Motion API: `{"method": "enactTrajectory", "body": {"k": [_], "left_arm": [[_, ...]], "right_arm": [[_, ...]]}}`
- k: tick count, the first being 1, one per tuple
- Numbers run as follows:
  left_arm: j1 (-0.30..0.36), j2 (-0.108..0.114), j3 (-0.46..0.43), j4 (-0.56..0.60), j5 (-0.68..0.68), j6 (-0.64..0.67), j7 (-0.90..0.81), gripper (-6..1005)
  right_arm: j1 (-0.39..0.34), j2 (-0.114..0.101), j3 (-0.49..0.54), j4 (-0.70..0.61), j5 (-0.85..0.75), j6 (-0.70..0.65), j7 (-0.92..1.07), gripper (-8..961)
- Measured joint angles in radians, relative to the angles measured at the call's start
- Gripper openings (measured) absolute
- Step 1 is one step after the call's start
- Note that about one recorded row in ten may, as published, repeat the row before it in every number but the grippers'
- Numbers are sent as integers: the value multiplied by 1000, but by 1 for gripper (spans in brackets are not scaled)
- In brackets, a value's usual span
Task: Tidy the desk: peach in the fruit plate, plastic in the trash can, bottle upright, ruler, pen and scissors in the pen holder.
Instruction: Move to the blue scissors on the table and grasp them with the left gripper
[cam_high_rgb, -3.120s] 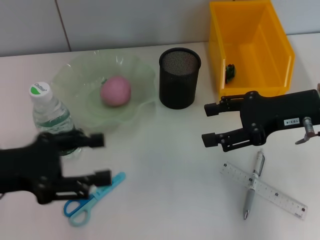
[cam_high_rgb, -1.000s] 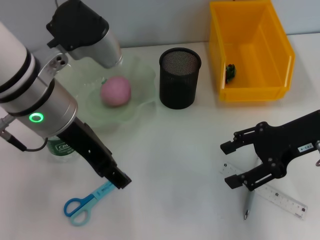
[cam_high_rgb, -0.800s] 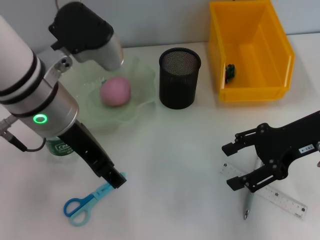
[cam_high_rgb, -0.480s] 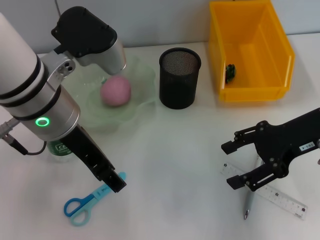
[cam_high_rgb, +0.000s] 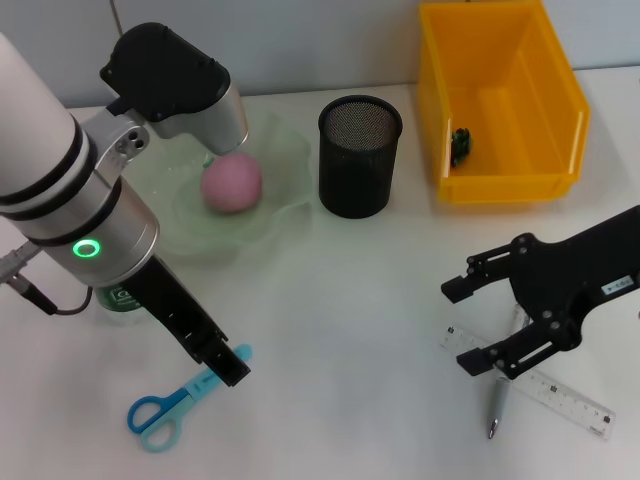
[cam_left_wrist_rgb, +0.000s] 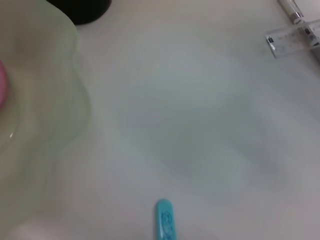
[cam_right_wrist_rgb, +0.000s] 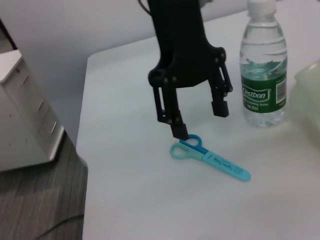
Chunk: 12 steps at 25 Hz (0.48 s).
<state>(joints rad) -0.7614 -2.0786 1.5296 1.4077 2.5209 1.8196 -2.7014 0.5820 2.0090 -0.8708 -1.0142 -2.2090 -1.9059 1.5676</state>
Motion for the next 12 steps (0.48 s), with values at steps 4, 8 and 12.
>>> {"method": "enactTrajectory", "body": {"k": [4, 8, 12], "left_arm": [[2, 0, 0, -11, 0, -17, 9, 795], [6, 0, -2, -27, 0, -27, 21, 788], [12, 0, 13, -42, 1, -37, 44, 758]], "right_arm": [[11, -16, 9, -4, 6, -27, -6, 839], [20, -20, 10, 0, 8, -32, -26, 838], [33, -20, 3, 0, 5, -29, -34, 838]]}}
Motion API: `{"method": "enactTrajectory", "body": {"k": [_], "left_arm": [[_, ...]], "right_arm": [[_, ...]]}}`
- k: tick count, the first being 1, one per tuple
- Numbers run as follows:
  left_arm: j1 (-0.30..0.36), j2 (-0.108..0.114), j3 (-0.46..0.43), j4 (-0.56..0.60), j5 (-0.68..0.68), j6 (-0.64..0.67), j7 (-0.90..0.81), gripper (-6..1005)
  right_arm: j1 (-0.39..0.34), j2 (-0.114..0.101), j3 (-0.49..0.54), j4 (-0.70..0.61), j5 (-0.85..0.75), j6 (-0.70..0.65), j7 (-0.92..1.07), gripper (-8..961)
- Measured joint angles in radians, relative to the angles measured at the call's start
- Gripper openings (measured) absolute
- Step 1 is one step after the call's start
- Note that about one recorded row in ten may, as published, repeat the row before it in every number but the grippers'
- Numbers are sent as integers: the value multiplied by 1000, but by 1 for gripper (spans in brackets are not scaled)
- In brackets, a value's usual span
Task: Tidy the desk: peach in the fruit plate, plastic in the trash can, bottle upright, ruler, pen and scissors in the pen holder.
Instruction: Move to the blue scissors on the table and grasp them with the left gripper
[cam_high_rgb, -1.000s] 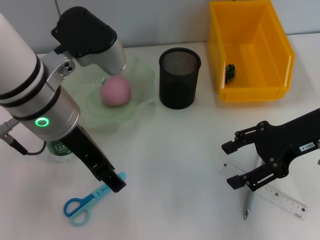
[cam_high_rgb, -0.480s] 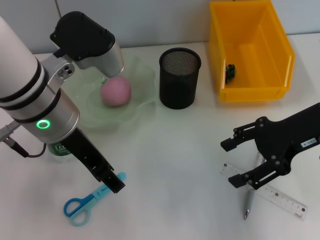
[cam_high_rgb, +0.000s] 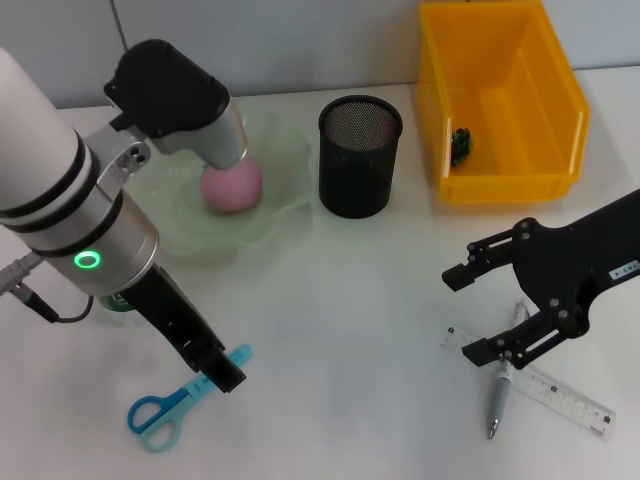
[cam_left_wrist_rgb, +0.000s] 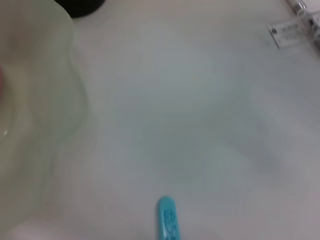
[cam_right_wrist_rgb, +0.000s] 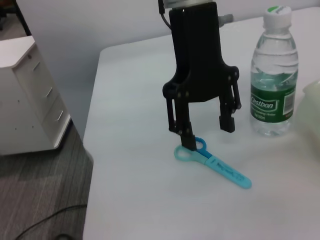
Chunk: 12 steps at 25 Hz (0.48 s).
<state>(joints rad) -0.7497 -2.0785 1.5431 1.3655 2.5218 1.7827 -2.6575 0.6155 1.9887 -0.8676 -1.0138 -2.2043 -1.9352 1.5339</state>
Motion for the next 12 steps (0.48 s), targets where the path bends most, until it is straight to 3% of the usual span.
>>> {"method": "enactTrajectory", "body": {"k": [12], "left_arm": [[-16, 0, -3, 39, 39, 6, 22, 728]], "right_arm": [[11, 6, 1, -15, -1, -6, 60, 838]]}}
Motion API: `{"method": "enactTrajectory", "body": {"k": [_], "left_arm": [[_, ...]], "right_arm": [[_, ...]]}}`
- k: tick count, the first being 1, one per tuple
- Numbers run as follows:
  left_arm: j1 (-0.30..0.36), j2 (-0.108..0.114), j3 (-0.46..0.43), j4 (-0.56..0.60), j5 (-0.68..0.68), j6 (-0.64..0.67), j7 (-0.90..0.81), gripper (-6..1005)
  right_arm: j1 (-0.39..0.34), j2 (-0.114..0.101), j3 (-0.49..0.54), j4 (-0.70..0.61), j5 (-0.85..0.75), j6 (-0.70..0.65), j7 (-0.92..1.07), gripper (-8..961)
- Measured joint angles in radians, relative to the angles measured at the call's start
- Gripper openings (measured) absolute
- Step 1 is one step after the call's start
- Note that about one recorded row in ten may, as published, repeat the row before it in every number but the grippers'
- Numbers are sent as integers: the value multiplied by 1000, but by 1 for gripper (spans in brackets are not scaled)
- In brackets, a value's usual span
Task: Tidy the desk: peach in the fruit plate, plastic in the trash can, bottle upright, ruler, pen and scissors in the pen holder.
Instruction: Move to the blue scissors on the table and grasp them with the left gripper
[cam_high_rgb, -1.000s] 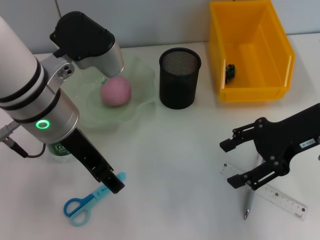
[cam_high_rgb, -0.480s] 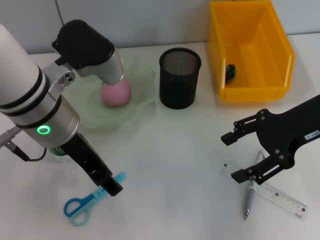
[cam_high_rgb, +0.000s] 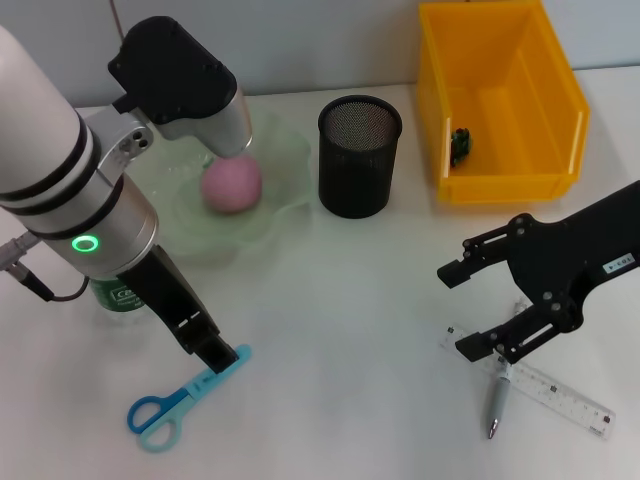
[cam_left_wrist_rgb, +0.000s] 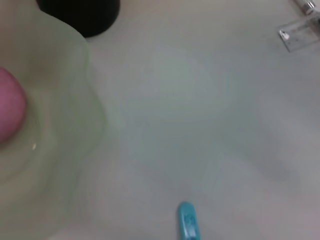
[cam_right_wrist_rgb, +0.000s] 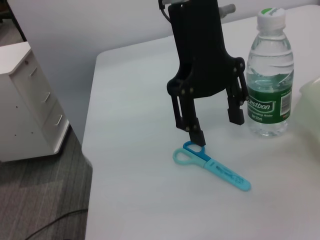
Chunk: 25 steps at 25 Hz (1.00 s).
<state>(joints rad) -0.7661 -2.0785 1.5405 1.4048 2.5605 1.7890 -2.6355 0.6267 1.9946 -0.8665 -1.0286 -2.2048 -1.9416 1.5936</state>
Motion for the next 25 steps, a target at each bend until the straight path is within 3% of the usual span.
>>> {"method": "enactTrajectory", "body": {"k": [7, 25], "left_arm": [[4, -1, 59, 46, -2, 12, -27, 722], [-12, -2, 29, -82, 2, -45, -19, 705]], "right_arm": [[19, 16, -5, 10, -2, -3, 29, 838], [8, 9, 0, 15, -34, 8, -9, 838]]}}
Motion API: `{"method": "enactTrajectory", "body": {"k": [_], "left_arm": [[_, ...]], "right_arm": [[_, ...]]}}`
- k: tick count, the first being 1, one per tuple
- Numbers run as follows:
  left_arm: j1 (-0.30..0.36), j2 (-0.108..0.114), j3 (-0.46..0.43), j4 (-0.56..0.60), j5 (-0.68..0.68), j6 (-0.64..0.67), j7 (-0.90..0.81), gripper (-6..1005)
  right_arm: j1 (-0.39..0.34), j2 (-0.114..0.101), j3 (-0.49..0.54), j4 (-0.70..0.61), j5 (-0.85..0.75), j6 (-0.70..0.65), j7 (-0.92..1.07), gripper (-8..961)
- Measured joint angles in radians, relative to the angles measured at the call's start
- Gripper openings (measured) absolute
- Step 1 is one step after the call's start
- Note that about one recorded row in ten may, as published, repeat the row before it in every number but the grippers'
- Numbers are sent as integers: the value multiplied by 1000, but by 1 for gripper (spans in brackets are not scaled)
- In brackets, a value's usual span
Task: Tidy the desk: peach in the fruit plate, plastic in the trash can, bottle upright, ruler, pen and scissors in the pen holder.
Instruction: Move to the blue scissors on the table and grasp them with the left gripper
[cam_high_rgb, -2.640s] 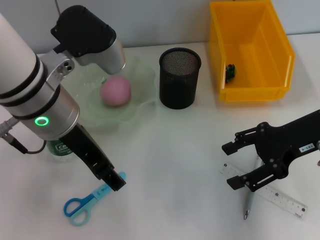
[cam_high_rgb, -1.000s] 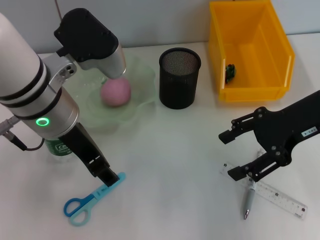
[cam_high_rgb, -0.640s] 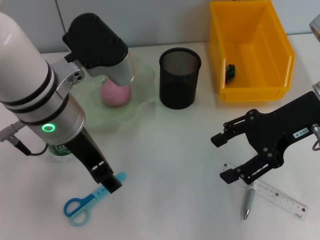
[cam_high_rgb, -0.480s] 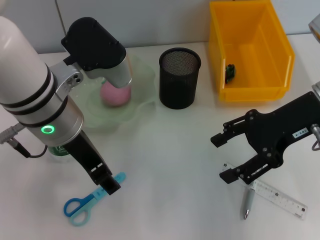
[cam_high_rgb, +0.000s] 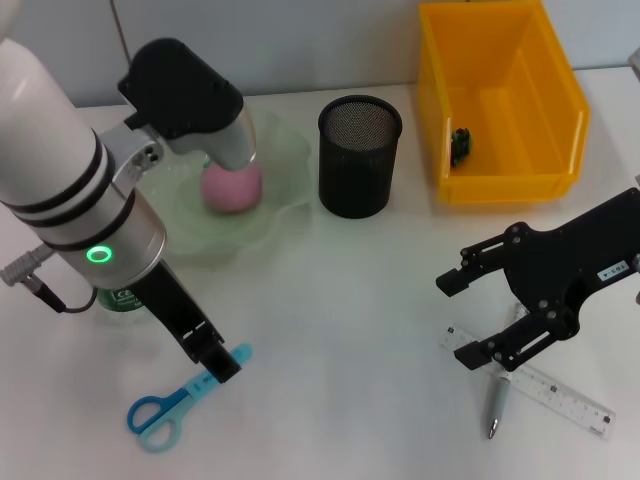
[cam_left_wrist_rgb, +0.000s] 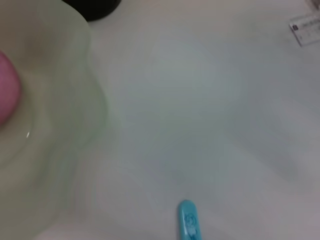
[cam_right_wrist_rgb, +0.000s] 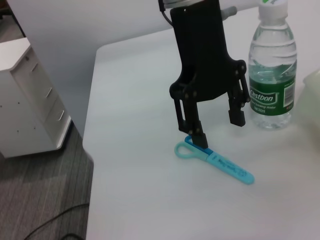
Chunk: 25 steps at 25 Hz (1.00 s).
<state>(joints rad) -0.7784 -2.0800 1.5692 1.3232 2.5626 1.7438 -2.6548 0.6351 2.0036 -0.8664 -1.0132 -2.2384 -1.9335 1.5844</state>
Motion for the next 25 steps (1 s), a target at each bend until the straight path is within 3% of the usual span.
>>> {"method": "enactTrajectory", "body": {"k": [8, 16, 25], "left_arm": [[-17, 0, 27, -83, 17, -51, 24, 698], [-26, 0, 104, -88, 20, -79, -3, 691], [-31, 0, 117, -88, 21, -95, -5, 683]], "right_arm": [[8, 10, -3, -9, -46, 4, -8, 838], [9, 11, -3, -10, -47, 11, -7, 839], [11, 11, -3, -10, -47, 11, 1, 839]]}}
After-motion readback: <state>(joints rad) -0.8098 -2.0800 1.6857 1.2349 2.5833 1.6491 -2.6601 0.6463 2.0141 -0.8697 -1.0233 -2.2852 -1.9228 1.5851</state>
